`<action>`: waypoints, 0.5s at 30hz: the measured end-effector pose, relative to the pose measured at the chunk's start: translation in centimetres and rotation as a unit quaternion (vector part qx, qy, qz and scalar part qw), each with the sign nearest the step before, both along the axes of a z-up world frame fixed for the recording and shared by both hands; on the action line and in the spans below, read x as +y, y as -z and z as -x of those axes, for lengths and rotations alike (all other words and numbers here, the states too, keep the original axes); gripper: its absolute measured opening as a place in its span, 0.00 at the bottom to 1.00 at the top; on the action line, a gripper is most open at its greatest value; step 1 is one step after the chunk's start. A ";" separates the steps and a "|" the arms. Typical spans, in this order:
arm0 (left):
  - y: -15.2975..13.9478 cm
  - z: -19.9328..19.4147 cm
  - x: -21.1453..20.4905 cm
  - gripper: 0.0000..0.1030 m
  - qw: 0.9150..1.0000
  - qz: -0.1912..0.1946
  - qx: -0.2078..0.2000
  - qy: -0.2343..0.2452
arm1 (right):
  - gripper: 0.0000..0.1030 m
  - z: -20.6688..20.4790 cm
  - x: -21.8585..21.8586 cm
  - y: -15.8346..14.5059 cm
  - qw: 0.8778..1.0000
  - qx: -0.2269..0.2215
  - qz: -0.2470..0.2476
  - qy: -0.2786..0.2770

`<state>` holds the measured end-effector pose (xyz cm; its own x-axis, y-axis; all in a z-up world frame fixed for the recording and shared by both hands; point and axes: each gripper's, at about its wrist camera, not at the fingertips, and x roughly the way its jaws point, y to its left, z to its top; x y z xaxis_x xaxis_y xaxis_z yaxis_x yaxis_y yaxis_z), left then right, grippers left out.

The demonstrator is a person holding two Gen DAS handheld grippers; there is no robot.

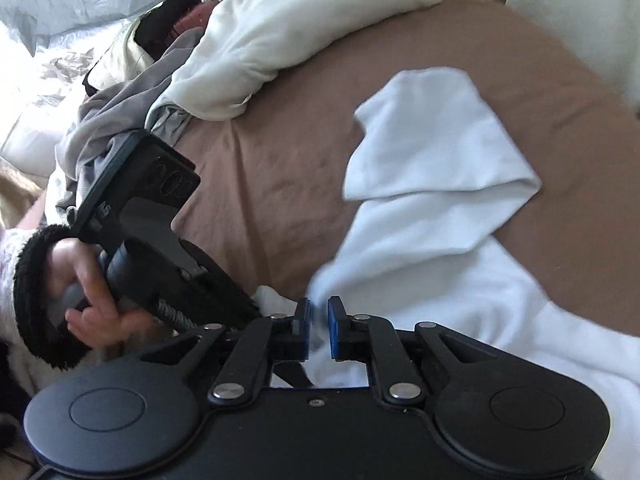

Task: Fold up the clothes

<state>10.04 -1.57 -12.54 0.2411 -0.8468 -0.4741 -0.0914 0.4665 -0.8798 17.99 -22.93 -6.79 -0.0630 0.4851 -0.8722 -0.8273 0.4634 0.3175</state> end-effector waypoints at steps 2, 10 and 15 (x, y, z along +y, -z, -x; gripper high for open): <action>-1.8 0.1 -0.4 0.05 0.998 -0.040 -0.054 0.005 | 0.37 -1.4 -1.2 -1.0 0.998 -0.008 -0.027 0.050; -8.3 1.7 -1.8 0.08 0.933 -0.225 -0.280 -0.040 | 0.48 -8.1 -2.5 0.0 0.986 -0.074 0.013 0.150; -6.1 0.0 0.6 0.08 0.970 -0.114 -0.205 -0.063 | 0.63 -11.5 -2.1 2.2 0.980 -0.055 -0.012 0.189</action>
<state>10.04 -1.01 -6.48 0.5428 -0.6831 -0.4887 0.1751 0.6611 -0.7296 29.53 -25.01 -9.02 0.2181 0.4765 -0.8517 -0.6281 0.7365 0.2512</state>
